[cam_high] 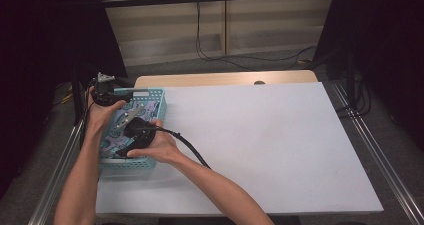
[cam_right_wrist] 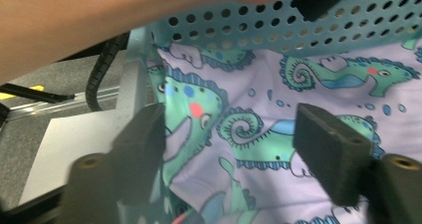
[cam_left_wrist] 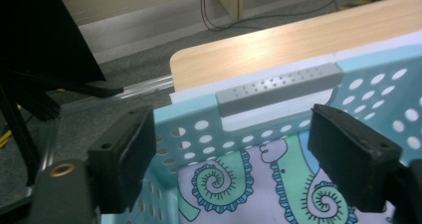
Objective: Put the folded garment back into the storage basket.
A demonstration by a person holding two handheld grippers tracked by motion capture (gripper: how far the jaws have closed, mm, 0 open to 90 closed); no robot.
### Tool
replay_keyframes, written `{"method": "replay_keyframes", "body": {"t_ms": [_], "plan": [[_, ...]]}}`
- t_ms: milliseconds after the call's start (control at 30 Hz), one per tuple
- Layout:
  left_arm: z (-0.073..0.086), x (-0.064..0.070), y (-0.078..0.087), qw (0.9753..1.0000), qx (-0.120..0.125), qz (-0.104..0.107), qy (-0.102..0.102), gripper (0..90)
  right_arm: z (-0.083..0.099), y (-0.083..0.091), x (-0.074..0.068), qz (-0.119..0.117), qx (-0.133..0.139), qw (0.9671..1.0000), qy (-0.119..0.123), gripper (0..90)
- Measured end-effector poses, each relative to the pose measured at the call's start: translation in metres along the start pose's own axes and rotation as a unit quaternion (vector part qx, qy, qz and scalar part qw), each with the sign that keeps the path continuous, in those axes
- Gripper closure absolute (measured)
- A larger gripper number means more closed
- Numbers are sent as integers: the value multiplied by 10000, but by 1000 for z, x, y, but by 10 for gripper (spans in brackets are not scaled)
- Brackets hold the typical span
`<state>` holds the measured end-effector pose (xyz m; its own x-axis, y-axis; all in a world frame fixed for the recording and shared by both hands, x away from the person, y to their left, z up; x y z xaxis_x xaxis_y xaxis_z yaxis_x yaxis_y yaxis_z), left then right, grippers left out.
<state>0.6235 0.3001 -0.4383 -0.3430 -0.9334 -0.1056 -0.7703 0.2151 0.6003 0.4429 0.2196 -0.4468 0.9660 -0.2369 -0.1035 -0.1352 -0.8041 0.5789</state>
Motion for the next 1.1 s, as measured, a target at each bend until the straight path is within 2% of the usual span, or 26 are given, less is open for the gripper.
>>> {"method": "replay_keyframes", "body": {"t_ms": [33,67,133,167,200,233,267,300,333,433,533,567,600,667,700,733,767,800,833,867,933,967,1033,1067,1100], "plan": [[0,1,0,10000,34,-10,72,139,0,2,1,47,-8,10000,-65,233],[1,1,1,9999,5,70,73,138,0,4,3,135,31,9999,-49,200],[1,0,2,10000,-14,14,30,134,-2,9,6,226,155,9996,-66,157],[2,2,3,9999,-59,53,80,121,-3,12,7,256,184,9994,-136,137],[1,4,3,9999,34,83,140,108,-3,14,9,263,217,9993,-159,128],[1,4,4,9999,64,102,89,96,-2,16,11,278,244,9992,-151,121],[-1,3,4,9998,169,65,123,83,-1,18,12,325,238,9990,-168,105],[0,3,5,9998,137,88,92,65,0,20,14,369,243,9988,-211,87],[0,7,6,9995,181,167,208,50,1,22,15,408,259,9985,-250,76],[-5,11,13,9991,338,119,238,43,2,29,20,536,423,9972,-301,55],[-8,18,19,9978,492,351,265,38,4,40,27,831,480,9948,-326,54],[-11,18,20,9970,642,321,287,34,4,44,31,897,535,9941,-292,55],[-9,20,22,9972,596,319,323,33,5,48,33,945,571,9932,-370,58],[-10,25,27,9966,655,436,262,31,7,57,37,1026,642,9919,-381,49],[-11,27,30,9958,718,458,336,31,8,60,38,1072,680,9909,-440,52],[-14,29,31,9944,890,448,350,29,10,63,40,1085,681,9907,-464,60],[-14,30,33,9951,886,405,192,31,13,66,41,1100,678,9906,-459,62],[-12,29,36,9963,801,321,-56,32,16,69,43,1147,687,9898,-492,62],[-16,31,38,9945,1003,262,117,31,19,71,45,1201,685,9891,-504,65],[-17,33,41,9935,1088,318,71,30,22,74,47,1259,675,9883,-533,67],[-21,37,47,9891,1449,234,101,32,28,81,50,1388,677,9863,-581,67],[-20,41,52,9882,1503,305,-15,34,31,84,52,1466,659,9855,-545,67],[-20,42,58,9875,1535,328,-114,34,34,92,53,1615,676,9829,-574,77],[-20,46,60,9864,1595,386,6,35,34,95,53,1644,741,9820,-558,75],[-18,44,64,9882,1477,311,-260,35,35,99,53,1652,801,9813,-580,67]]}}
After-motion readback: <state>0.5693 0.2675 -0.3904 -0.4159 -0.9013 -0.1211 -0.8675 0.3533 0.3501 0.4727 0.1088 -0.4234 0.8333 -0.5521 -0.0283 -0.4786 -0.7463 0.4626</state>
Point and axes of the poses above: each handheld gripper's, and its own axes: y roughly backward along the jaws, z roughly out of its underside, x roughly to its right, the point moved 9 cm from there along -y, roughly forward along the jaws, and after that the axes turned 1 degree about -z, right-handed, at the moved point
